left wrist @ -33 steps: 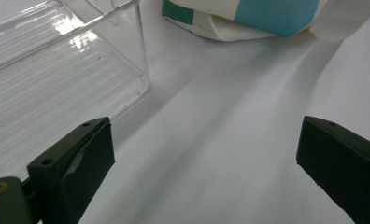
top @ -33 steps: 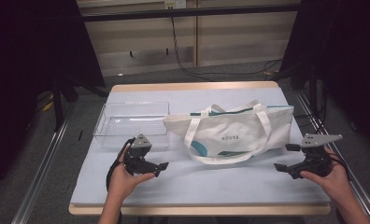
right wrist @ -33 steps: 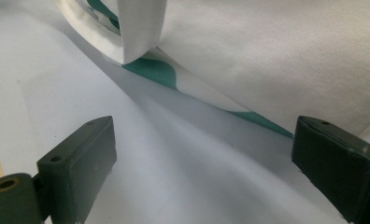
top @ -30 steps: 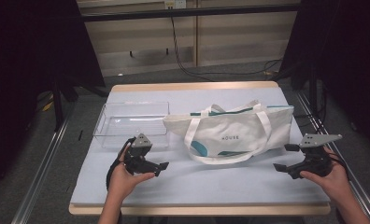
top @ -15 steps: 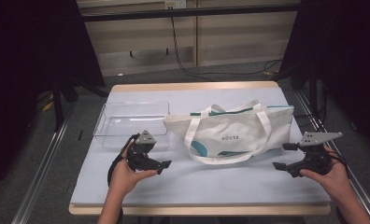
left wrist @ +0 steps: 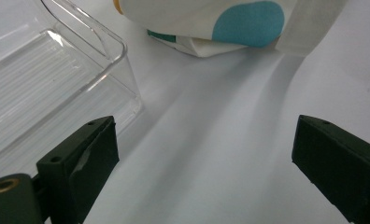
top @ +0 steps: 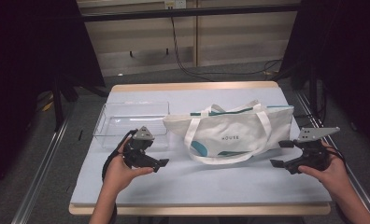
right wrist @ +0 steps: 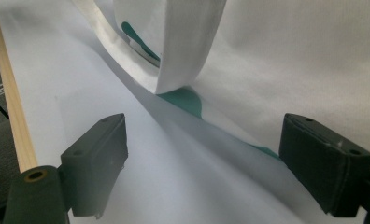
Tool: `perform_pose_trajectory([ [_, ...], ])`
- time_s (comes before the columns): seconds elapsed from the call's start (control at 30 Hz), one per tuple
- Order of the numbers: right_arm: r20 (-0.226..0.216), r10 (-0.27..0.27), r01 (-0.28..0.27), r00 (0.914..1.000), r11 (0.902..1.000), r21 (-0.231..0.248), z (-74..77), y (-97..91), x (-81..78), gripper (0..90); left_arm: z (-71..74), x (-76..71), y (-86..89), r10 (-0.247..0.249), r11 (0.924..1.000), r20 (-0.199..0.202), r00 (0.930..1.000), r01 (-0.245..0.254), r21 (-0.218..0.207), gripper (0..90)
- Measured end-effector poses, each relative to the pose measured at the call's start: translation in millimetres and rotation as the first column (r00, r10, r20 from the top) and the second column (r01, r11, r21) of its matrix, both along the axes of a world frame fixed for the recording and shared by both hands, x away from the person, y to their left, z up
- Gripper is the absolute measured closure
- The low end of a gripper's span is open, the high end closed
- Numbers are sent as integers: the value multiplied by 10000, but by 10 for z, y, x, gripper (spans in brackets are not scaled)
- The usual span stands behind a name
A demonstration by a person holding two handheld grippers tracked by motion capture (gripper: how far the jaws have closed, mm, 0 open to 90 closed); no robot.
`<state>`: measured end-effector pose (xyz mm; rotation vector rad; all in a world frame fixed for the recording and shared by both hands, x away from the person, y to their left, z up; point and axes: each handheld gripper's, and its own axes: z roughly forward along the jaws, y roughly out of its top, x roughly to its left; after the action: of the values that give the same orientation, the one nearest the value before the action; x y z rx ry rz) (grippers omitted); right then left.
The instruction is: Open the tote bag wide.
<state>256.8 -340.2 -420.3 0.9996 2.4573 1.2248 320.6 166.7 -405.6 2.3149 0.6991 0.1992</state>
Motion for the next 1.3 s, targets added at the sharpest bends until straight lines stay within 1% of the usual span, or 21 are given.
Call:
perform_pose_trajectory([
  [0.07, 48, 171, -171, 9998, 9999, -4, 55, 32, 21, 168, 51, 14, -6, -101, 9999, -11, 9999, 101, 26, 72],
  [0.1, 14, 191, -191, 9998, 9998, 24, 71, 42, 29, 169, 51, 14, -6, -101, 9999, -11, 9999, 101, 26, 73],
  [0.13, 12, 245, -245, 9997, 9996, 111, 86, 49, 40, 172, 71, 28, -10, -132, 9999, -109, 9999, 132, 15, 73],
  [0.27, -10, 349, -349, 9994, 9993, 120, 147, 72, 68, 186, 105, 63, 2, -217, 9997, -65, 9997, 218, 123, 76],
  [0.3, 39, 347, -347, 9994, 9993, 107, 162, 78, 73, 188, 108, 65, -5, -125, 9999, -96, 9999, 125, -62, 76],
  [0.37, 46, 386, -387, 9992, 9991, 151, 172, 84, 81, 192, 143, 89, -6, -259, 9997, -65, 9996, 259, -4, 78],
  [0.4, -15, 395, -395, 9992, 9992, 110, 189, 89, 94, 193, 169, 98, -22, -198, 9996, -77, 9998, 197, -186, 79],
  [0.43, -9, 411, -411, 9992, 9991, 118, 194, 90, 100, 196, 189, 111, -23, -277, 9995, 1, 9996, 277, -130, 79],
  [0.57, -17, 429, -429, 9991, 9990, 108, 213, 101, 110, 199, 231, 135, -40, -291, 9994, -21, 9996, 290, -184, 82],
  [0.67, 11, 483, -483, 9988, 9987, 148, 237, 114, 115, 202, 267, 169, -57, -400, 9992, 1, 9992, 400, -83, 82],
  [0.73, -23, 464, -464, 9989, 9986, 257, 265, 109, 128, 207, 290, 189, -78, -347, 9994, -31, 9994, 347, -76, 82],
  [0.8, -25, 480, -479, 9988, 9984, 293, 283, 109, 137, 216, 312, 212, -76, -530, 9985, 26, 9986, 530, 100, 82],
  [0.83, -25, 480, -479, 9988, 9984, 293, 283, 109, 137, 216, 312, 212, -76, -530, 9985, 26, 9986, 530, 100, 82],
  [0.87, 8, 499, -499, 9988, 9982, 322, 299, 114, 148, 219, 310, 210, -85, -453, 9990, -10, 9990, 453, -61, 83],
  [0.9, 8, 499, -499, 9988, 9982, 322, 299, 114, 148, 219, 315, 217, -86, -460, 9989, -1, 9989, 460, -57, 83],
  [0.97, -22, 519, -518, 9987, 9979, 402, 330, 114, 171, 223, 341, 236, -82, -563, 9983, 79, 9984, 562, 138, 83],
  [1.0, -3, 458, -457, 9990, 9982, 395, 342, 117, 173, 228, 348, 235, -88, -454, 9990, 63, 9989, 454, 33, 84],
  [1.07, 26, 508, -509, 9987, 9979, 403, 362, 122, 184, 231, 356, 246, -87, -560, 9984, 43, 9984, 560, -28, 85],
  [1.13, 28, 532, -532, 9986, 9975, 474, 376, 132, 189, 236, 389, 265, -97, -615, 9980, 43, 9981, 614, 179, 84],
  [1.17, 18, 550, -550, 9985, 9973, 479, 380, 137, 195, 237, 404, 272, -104, -594, 9980, 18, 9982, 594, 206, 83],
  [1.3, 27, 581, -582, 9983, 9975, 405, 401, 167, 215, 240, 445, 297, -128, -623, 9980, 94, 9980, 621, 127, 83],
])
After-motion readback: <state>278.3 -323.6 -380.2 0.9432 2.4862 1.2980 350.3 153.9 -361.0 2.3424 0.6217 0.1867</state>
